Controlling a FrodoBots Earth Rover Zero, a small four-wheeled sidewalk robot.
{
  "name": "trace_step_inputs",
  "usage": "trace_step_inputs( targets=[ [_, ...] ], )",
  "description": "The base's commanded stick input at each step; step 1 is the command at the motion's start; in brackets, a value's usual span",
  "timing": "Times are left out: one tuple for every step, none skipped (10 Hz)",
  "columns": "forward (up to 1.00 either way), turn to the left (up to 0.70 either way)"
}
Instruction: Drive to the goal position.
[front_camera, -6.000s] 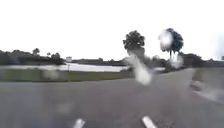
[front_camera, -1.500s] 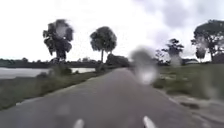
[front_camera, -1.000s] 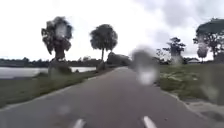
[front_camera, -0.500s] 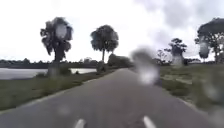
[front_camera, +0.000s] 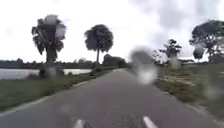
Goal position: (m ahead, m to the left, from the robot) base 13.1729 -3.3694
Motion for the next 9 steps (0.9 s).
trace_step_inputs(
  targets=[
    [0.7, 0.0],
    [0.7, 0.0],
    [0.7, 0.0],
    [0.7, 0.0],
    [0.7, 0.0],
    [0.7, 0.0],
    [0.7, 0.0],
    [0.7, 0.0],
    [0.7, 0.0]
  ],
)
